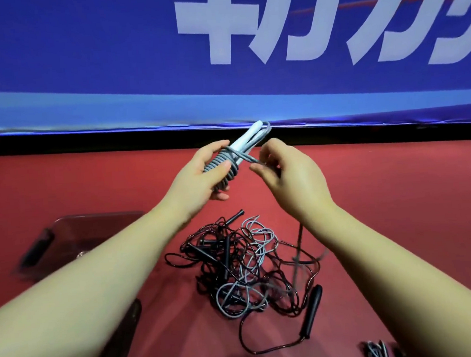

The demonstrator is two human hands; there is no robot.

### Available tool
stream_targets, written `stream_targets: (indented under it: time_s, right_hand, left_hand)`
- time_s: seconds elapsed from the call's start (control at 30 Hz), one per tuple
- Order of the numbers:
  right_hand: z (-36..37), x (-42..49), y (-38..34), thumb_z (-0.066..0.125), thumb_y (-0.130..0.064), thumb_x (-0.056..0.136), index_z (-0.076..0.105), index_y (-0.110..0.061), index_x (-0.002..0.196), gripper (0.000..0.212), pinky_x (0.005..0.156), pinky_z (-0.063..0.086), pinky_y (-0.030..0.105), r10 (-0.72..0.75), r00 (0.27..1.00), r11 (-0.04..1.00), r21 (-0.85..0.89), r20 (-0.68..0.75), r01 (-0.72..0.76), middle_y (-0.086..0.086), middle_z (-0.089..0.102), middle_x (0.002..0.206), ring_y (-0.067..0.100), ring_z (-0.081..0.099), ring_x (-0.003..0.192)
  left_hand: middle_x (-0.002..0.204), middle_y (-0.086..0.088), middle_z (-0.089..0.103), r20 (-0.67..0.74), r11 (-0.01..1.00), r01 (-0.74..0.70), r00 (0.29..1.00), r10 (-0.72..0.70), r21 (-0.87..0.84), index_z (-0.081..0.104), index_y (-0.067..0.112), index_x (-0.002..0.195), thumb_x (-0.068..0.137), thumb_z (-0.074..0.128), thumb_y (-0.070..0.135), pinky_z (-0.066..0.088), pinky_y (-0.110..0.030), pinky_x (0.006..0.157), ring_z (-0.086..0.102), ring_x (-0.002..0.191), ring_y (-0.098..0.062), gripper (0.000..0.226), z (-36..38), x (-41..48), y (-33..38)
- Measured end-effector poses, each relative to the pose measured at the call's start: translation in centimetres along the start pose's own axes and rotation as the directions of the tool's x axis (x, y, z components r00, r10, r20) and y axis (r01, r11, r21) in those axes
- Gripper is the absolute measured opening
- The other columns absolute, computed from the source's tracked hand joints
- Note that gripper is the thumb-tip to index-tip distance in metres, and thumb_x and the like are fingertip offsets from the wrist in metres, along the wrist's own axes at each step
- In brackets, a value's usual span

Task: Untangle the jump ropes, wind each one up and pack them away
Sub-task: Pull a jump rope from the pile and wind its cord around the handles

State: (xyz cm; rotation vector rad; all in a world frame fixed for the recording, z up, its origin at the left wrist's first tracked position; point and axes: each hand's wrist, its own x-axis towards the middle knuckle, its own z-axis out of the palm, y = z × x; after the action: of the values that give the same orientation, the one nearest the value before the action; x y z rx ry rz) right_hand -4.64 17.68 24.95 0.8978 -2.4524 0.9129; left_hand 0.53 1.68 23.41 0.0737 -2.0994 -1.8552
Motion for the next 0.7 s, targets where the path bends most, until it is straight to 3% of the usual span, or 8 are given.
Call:
stream_targets:
  time_s: [0.07,0.13,0.2,0.27,0.37,0.47,0.6,0.7]
  right_hand:
    - [0.3,-0.2,0.2,0.057,-0.036,0.09,0.058,-0.022,0.086,0.015,0.063,0.04,0.032,-0.034,0.999,0.998,-0.055,0.021,0.035,-0.009,0.057,0.076,0.015,0.052,0.074]
    - [0.8,0.1,0.5,0.055,-0.032,0.092,0.061,-0.024,0.08,0.016,0.064,0.042,0.027,0.07,0.993,0.985,0.153,0.097,-0.084,-0.009,0.064,0.069,0.008,0.058,0.07]
    - [1.1,0.4,0.5,0.049,-0.025,0.097,0.06,-0.021,0.075,0.024,0.059,0.04,0.022,0.222,0.916,0.791,0.488,0.335,-0.37,-0.01,0.061,0.057,0.002,0.056,0.056]
    - [1.8,0.4,0.6,0.041,-0.022,0.1,0.055,-0.015,0.074,0.03,0.048,0.032,0.018,0.282,0.806,0.548,0.602,0.52,-0.58,-0.008,0.051,0.051,0.008,0.043,0.045]
    - [2.7,0.0,0.9,0.038,-0.029,0.1,0.049,-0.018,0.079,0.026,0.05,0.027,0.023,0.306,0.862,0.795,0.389,0.404,-0.465,-0.005,0.046,0.061,0.01,0.036,0.051]
    - [2.8,-0.3,0.6,0.052,-0.042,0.091,0.049,-0.021,0.095,0.021,0.058,0.033,0.029,0.169,0.942,0.911,0.319,0.29,-0.262,-0.01,0.045,0.062,0.01,0.041,0.056]
    - [3.5,-0.1,0.6,0.05,-0.034,0.094,0.058,-0.029,0.083,0.014,0.066,0.042,0.03,0.135,0.982,0.958,0.236,0.13,-0.163,-0.009,0.055,0.065,0.011,0.05,0.065]
    - [4.4,0.3,0.9,0.045,-0.028,0.098,0.067,-0.022,0.084,0.027,0.067,0.045,0.029,0.287,0.936,0.846,0.406,0.202,-0.347,-0.012,0.054,0.066,0.006,0.048,0.06]
  left_hand:
    - [0.096,-0.008,0.059,-0.018,0.999,0.012,1.0,-0.013,-0.038,0.051,0.036,0.113,0.096,0.049,0.008,0.056,-0.025,0.057,0.058,0.068,-0.019,0.033,0.2,-0.1,-0.2]
    - [0.095,-0.007,0.06,-0.048,0.998,0.016,0.999,-0.019,-0.068,0.052,0.033,0.114,0.096,0.049,0.007,0.053,-0.023,0.049,0.058,0.065,-0.02,0.032,0.4,0.1,-0.3]
    - [0.092,-0.005,0.06,-0.08,0.998,0.004,0.997,-0.009,-0.059,0.052,0.032,0.117,0.095,0.05,0.007,0.049,-0.022,0.044,0.056,0.064,-0.021,0.033,0.7,0.3,-0.5]
    - [0.088,-0.001,0.06,-0.111,0.999,-0.024,0.993,0.027,0.031,0.052,0.031,0.119,0.095,0.051,0.006,0.045,-0.021,0.042,0.055,0.062,-0.02,0.035,0.9,0.4,-0.8]
    - [0.082,0.006,0.061,-0.143,0.967,-0.041,0.987,0.079,0.252,0.054,0.035,0.119,0.093,0.053,0.012,0.046,-0.025,0.048,0.056,0.061,-0.019,0.035,0.7,0.5,-1.6]
    - [0.08,0.009,0.063,-0.182,0.933,-0.001,0.981,0.071,0.359,0.058,0.031,0.123,0.091,0.055,0.018,0.051,-0.035,0.065,0.059,0.062,-0.021,0.035,-0.1,0.8,-2.1]
    - [0.086,0.003,0.063,-0.195,0.947,0.034,0.98,0.03,0.318,0.057,0.032,0.124,0.092,0.053,0.014,0.049,-0.027,0.052,0.057,0.061,-0.019,0.036,-0.1,0.6,-1.8]
    - [0.09,0.003,0.062,-0.21,0.976,0.062,0.977,-0.017,0.21,0.056,0.028,0.124,0.094,0.05,0.011,0.044,-0.019,0.042,0.056,0.06,-0.018,0.035,0.2,0.6,-1.6]
